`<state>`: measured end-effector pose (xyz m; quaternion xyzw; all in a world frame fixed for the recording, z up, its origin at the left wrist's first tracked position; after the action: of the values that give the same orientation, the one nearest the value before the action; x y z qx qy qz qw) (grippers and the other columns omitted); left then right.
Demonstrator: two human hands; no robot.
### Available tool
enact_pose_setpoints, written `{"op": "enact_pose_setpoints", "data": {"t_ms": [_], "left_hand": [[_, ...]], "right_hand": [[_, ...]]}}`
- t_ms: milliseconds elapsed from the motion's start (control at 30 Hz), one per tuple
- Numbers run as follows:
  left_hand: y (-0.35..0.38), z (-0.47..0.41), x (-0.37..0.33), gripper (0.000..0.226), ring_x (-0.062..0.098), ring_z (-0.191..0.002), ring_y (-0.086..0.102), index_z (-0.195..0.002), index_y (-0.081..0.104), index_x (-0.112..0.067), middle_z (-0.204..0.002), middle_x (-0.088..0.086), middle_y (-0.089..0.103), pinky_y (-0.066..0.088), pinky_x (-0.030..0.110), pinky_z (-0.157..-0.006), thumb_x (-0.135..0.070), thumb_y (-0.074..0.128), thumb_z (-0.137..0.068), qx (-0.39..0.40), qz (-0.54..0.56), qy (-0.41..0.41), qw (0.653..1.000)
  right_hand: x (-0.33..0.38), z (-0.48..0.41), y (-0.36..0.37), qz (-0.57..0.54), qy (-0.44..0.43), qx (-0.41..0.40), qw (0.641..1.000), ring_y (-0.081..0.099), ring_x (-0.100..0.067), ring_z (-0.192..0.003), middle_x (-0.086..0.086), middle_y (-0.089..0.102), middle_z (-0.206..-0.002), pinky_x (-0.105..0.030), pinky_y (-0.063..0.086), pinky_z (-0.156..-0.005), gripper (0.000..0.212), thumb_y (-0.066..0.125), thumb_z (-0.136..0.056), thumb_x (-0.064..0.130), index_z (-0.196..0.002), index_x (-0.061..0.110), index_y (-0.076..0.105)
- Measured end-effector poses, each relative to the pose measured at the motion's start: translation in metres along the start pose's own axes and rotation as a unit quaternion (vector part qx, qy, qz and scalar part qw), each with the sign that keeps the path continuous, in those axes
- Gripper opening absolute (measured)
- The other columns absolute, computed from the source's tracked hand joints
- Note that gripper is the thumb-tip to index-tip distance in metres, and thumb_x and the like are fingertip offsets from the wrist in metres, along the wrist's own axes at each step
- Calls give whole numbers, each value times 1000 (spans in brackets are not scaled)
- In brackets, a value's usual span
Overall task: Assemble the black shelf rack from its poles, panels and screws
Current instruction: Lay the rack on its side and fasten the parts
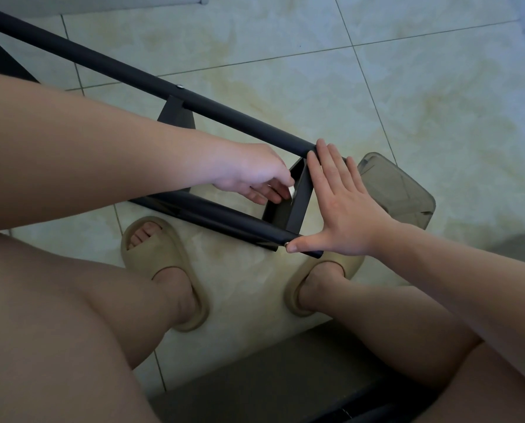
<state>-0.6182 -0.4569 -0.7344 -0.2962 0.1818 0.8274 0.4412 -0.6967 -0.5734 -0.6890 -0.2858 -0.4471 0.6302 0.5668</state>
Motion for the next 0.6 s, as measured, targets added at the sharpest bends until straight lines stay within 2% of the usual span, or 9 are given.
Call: {"op": "enact_pose_setpoints", "data": {"t_ms": [133,200,333,467,600], "left_hand": [[3,-3,0,10,15,-80,72,-90,61,-13,-76,1,74,53,30,-73,-16,58,-99,-5,59,-1,998],[0,-4,0,9,13,-73,72,-90,62,-15,-69,-1,73,53,29,-70,-17,61,-98,-22,38,5,999],[-8,-5,1,4,12,-70,70,-92,67,-19,-75,-2,72,52,27,-67,-22,68,-95,-57,-6,14,998],[-9,-6,1,3,13,-68,66,-94,69,-22,-80,-2,72,52,28,-68,-25,68,-95,-61,1,11,998],[-7,-6,-2,4,15,-69,67,-95,69,-21,-76,-2,74,52,29,-71,-24,66,-96,-47,8,11,999]], "right_hand": [[0,0,-1,1,0,-1,1000,-30,-24,-151,-11,-32,-164,-42,-18,-123,148,31,-57,104,-158,8,-20],[0,0,-1,2,1,0,1000,-30,-24,-152,-11,-31,-164,-43,-18,-123,148,31,-58,104,-158,7,-19],[1,0,-1,3,0,0,1000,-30,-25,-152,-11,-31,-164,-42,-19,-122,148,32,-58,104,-158,7,-19],[1,0,-2,2,0,-1,1000,-30,-25,-152,-11,-30,-165,-42,-19,-122,148,33,-58,104,-159,7,-19],[1,0,-2,0,1,-1,1000,-29,-25,-152,-11,-30,-165,-42,-19,-122,149,34,-58,103,-159,7,-18]]}}
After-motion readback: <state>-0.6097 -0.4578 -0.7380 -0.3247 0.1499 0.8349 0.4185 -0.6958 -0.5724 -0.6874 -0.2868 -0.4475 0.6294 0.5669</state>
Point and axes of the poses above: each hand's wrist, its own z-axis away from the middle knuckle, its own y-axis out of the palm, x = y × z, the point moved 7 cm from there along -z, towards the middle knuckle
